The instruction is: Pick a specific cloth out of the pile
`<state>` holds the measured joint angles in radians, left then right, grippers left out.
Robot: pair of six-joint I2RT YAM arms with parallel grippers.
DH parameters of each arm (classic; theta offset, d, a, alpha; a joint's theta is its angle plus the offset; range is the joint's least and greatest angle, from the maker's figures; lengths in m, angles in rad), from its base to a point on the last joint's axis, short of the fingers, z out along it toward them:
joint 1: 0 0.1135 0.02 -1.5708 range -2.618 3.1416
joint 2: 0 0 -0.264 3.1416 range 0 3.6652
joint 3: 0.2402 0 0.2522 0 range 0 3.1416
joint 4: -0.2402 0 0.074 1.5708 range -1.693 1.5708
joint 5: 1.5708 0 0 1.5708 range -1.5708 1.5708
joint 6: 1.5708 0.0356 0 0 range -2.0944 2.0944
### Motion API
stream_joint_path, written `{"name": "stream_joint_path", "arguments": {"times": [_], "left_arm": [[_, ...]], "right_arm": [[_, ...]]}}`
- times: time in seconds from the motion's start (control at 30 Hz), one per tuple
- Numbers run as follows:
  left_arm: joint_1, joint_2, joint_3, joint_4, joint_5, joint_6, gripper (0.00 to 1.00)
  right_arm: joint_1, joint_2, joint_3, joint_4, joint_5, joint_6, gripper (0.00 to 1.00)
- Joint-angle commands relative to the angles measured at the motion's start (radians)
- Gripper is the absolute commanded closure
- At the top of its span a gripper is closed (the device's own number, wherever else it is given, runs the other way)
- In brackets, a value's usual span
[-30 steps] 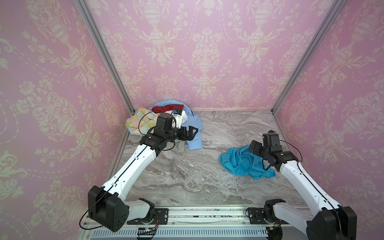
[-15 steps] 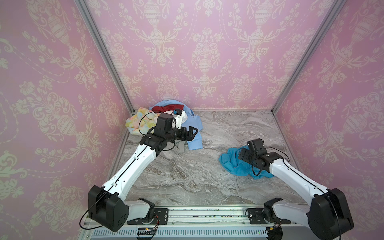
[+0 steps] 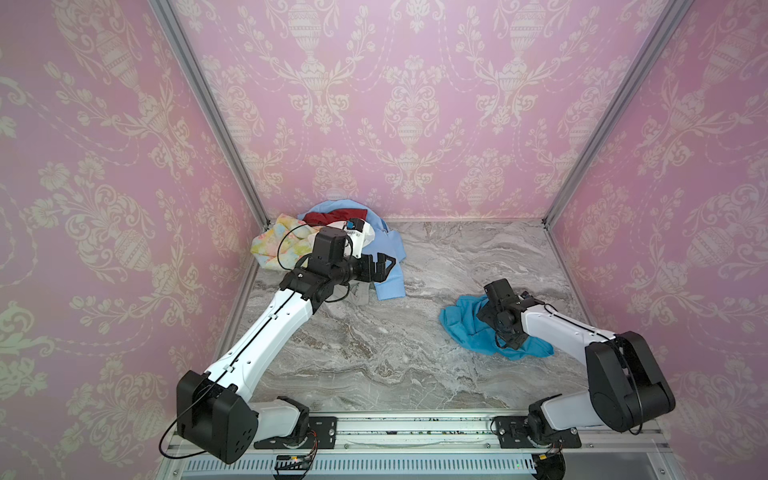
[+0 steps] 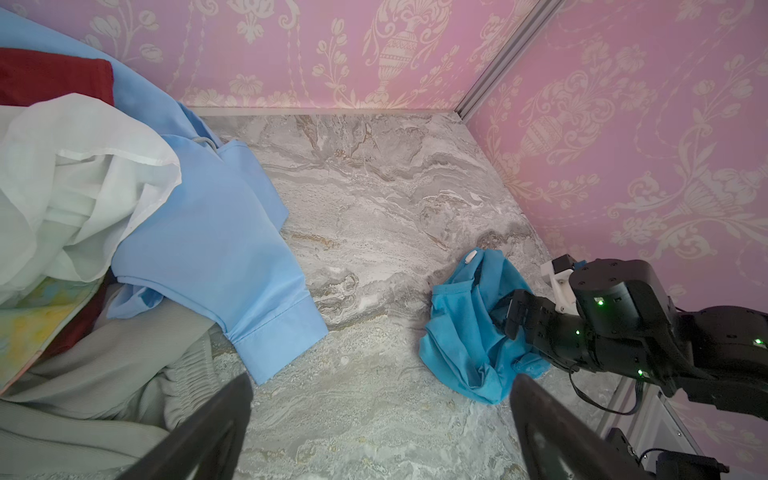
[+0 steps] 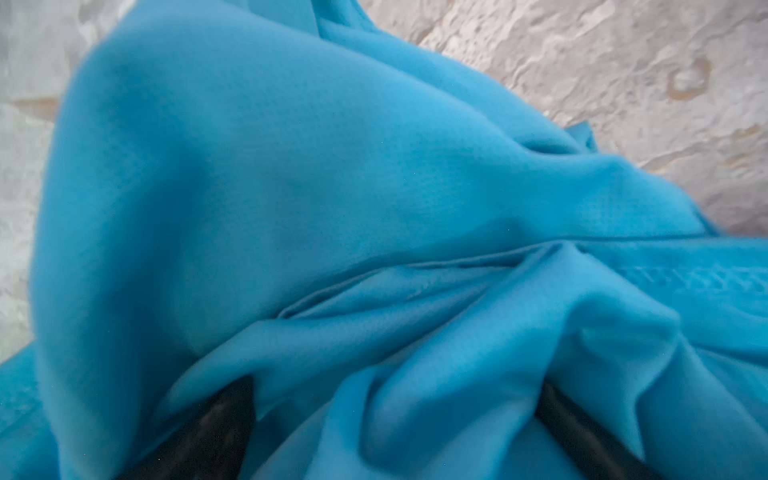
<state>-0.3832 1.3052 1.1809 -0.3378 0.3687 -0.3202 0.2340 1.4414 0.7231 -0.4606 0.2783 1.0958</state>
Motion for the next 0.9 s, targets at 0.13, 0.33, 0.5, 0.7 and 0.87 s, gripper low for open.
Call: {"name": "stream_joint_path", "arguments": {"times": [0.13,0.33,0.5,0.7,0.87], "left_arm": [[-0.005,0.011,-0.011,-0.003,-0.024,0.042,0.01],[-0.005,0.019,-0.004,-0.004,-0.011,0.039,0.01],[-0.005,0.018,0.000,-0.004,-0.010,0.035,0.01],[-0.005,0.021,0.000,0.001,-0.004,0.024,0.01],[-0.005,0.017,0.002,0.000,-0.005,0.020,0.01]], "right_arm": [[-0.153,-0.025,-0.050,-0.037,-0.025,0.089,0.00],[-0.280,-0.092,-0.083,-0.065,-0.026,0.106,0.00],[-0.405,-0.138,-0.113,-0.068,-0.060,0.079,0.00],[-0.527,-0.176,-0.121,-0.069,-0.097,0.066,0.00],[-0.586,-0.159,-0.093,-0.097,-0.102,0.054,0.00]]}}
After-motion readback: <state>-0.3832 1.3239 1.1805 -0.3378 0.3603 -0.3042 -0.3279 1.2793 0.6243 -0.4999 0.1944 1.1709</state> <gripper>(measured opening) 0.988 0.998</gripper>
